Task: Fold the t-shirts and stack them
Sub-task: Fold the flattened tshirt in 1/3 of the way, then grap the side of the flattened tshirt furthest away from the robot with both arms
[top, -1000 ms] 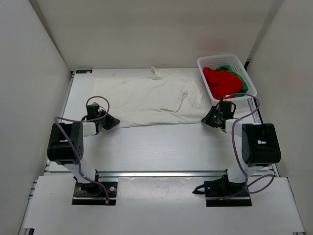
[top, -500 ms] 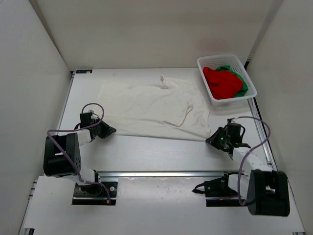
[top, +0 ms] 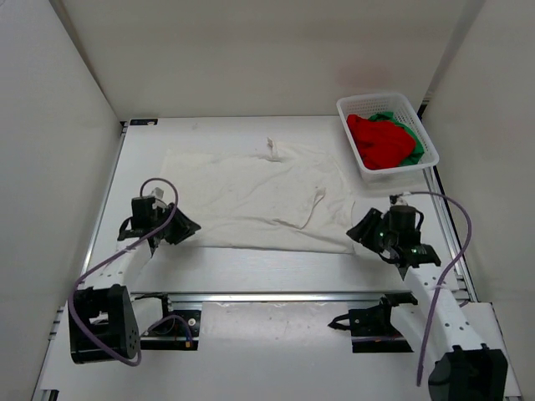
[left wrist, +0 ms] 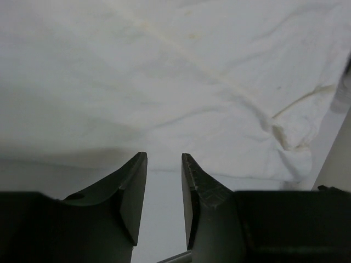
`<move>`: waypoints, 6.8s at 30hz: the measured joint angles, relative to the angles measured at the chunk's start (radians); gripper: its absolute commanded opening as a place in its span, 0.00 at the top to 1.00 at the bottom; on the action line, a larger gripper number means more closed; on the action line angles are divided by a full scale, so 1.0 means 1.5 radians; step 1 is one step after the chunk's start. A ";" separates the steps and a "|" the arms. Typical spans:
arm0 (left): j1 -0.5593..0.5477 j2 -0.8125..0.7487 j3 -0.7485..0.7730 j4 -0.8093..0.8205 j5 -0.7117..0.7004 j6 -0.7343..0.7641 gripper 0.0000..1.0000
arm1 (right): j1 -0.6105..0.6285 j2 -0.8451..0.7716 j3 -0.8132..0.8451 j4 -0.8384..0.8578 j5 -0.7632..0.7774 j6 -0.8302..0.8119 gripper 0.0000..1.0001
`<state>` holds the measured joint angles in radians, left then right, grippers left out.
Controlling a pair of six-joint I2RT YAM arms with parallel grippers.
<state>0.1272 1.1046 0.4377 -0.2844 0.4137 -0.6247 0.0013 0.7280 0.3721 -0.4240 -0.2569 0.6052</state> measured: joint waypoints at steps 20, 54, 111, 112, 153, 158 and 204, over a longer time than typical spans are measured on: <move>-0.339 0.089 0.035 0.183 -0.081 -0.013 0.68 | 0.274 0.533 0.203 0.318 -0.017 -0.049 0.69; -0.325 0.069 -0.003 0.241 -0.092 -0.057 0.70 | 0.288 0.600 0.332 0.331 -0.085 -0.014 0.91; -0.379 0.115 0.000 0.260 -0.054 -0.063 0.67 | 0.128 1.251 1.307 -0.087 0.092 -0.205 0.96; -0.378 0.115 0.000 0.260 -0.054 -0.063 0.67 | 0.130 1.253 1.314 -0.096 0.092 -0.208 0.98; -0.300 0.034 -0.026 0.265 -0.026 -0.077 0.67 | 0.200 0.721 0.673 -0.048 0.097 -0.258 0.86; -0.301 0.034 -0.026 0.265 -0.026 -0.076 0.67 | 0.180 0.821 0.771 0.006 0.066 -0.245 0.82; -0.296 0.079 -0.024 0.267 -0.026 -0.072 0.67 | 0.203 0.991 0.878 -0.020 0.045 -0.226 0.80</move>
<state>-0.3161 1.2236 0.4011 0.1162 0.3748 -0.7322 0.3065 2.2147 1.6886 -0.4538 -0.1902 0.2668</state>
